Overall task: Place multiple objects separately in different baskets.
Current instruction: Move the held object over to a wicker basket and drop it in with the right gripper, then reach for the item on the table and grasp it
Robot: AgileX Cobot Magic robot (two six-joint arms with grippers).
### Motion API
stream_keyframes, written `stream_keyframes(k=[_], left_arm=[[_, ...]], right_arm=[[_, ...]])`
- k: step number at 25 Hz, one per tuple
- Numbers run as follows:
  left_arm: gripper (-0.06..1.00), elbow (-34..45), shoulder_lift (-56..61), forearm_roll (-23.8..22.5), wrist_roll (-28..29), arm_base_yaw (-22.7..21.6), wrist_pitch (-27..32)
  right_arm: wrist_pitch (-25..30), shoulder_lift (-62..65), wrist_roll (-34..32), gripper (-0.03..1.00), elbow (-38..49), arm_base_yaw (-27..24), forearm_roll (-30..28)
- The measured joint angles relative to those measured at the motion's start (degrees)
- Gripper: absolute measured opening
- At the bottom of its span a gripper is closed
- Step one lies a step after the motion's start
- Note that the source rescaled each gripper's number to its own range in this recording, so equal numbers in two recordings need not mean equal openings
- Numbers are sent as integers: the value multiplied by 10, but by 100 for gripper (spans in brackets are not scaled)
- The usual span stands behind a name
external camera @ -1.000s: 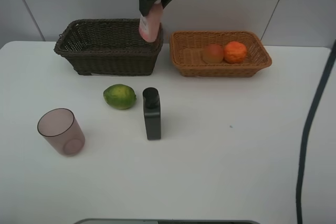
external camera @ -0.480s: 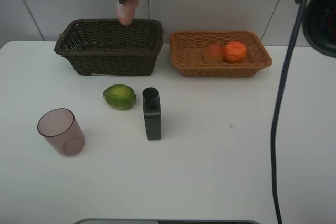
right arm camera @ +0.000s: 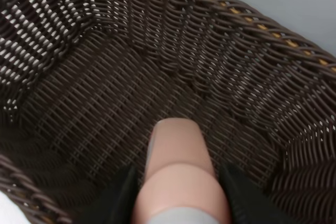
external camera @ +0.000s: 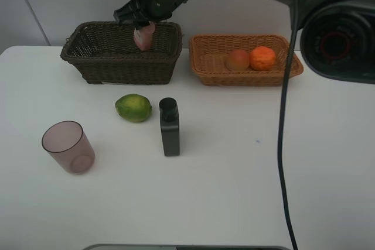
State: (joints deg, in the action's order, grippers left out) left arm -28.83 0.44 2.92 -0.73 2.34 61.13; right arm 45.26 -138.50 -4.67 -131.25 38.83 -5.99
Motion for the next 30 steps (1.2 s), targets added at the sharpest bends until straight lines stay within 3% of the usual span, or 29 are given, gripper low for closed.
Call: stream_keyframes(k=[2, 7, 9, 14, 18, 27, 30], left_arm=[[99, 0, 0, 0, 0, 0, 0], [99, 0, 0, 0, 0, 0, 0], [99, 0, 0, 0, 0, 0, 0], [99, 0, 0, 0, 0, 0, 0], [99, 0, 0, 0, 0, 0, 0], [99, 0, 0, 0, 0, 0, 0], [99, 0, 0, 0, 0, 0, 0]], right_arm=[[-4, -4, 0, 14, 0, 0, 0], [-8, -4, 0, 71, 0, 0, 0], [-8, -4, 0, 82, 0, 0, 0], [-4, -3, 0, 88, 0, 0, 0], [31, 17, 0, 88, 0, 0, 3], [218, 59, 0, 88, -1, -6, 5], [242, 66, 0, 88, -1, -12, 5]])
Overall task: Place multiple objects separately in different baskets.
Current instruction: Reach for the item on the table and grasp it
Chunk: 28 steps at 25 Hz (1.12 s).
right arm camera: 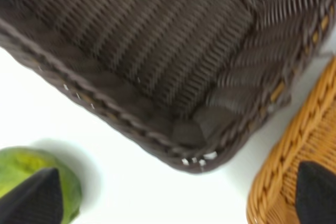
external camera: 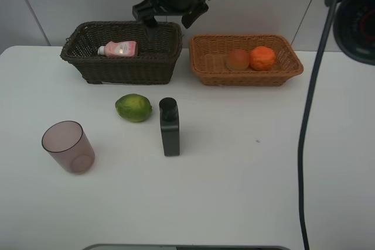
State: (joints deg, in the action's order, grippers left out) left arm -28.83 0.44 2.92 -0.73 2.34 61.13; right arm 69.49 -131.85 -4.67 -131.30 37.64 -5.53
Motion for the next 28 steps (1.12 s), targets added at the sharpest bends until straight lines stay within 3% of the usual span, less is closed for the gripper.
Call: stream_keyframes(k=[12, 20, 28], left_arm=[[99, 0, 0, 0, 0, 0, 0], [99, 0, 0, 0, 0, 0, 0], [99, 0, 0, 0, 0, 0, 0]], right_arm=[[4, 51, -10, 88, 25, -1, -4], [-1, 119, -23, 88, 163, -16, -11], [-79, 217, -42, 88, 339, -47, -15]])
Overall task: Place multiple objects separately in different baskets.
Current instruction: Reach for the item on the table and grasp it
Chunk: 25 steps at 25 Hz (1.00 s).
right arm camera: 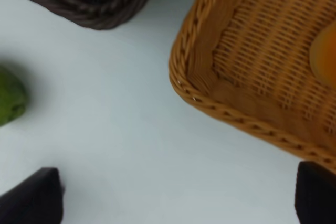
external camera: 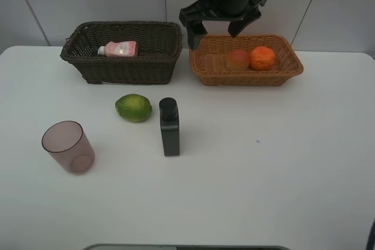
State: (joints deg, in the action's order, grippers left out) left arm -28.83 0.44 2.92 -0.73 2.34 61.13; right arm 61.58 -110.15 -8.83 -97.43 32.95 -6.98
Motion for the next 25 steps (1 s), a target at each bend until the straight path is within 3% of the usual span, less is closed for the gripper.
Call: stream_keyframes(k=[5, 16, 20, 25], left_arm=[[99, 0, 0, 0, 0, 0, 0], [99, 0, 0, 0, 0, 0, 0], [99, 0, 0, 0, 0, 0, 0], [99, 0, 0, 0, 0, 0, 0]], right_arm=[[-30, 42, -19, 88, 75, -1, 2], [-41, 99, -42, 88, 161, 2, 19], [-54, 154, -42, 88, 224, -42, 26], [-58, 281, -42, 88, 331, -138, 20]])
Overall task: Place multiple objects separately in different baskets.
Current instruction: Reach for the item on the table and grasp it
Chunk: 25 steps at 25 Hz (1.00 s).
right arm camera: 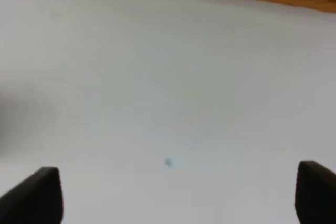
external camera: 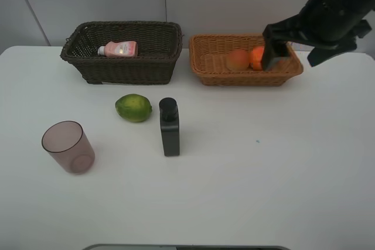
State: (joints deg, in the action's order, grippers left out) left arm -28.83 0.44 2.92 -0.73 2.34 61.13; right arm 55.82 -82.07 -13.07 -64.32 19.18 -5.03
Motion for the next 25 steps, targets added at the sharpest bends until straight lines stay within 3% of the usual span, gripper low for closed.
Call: stream_keyframes(k=[4, 7, 17, 25], left_arm=[[99, 0, 0, 0, 0, 0, 0], [99, 0, 0, 0, 0, 0, 0], [99, 0, 0, 0, 0, 0, 0], [99, 0, 0, 0, 0, 0, 0]], right_arm=[[0, 133, 10, 88, 77, -72, -5], [1, 200, 17, 88, 110, -90, -6], [30, 578, 27, 88, 235, -96, -4], [73, 685, 73, 88, 238, -96, -4]])
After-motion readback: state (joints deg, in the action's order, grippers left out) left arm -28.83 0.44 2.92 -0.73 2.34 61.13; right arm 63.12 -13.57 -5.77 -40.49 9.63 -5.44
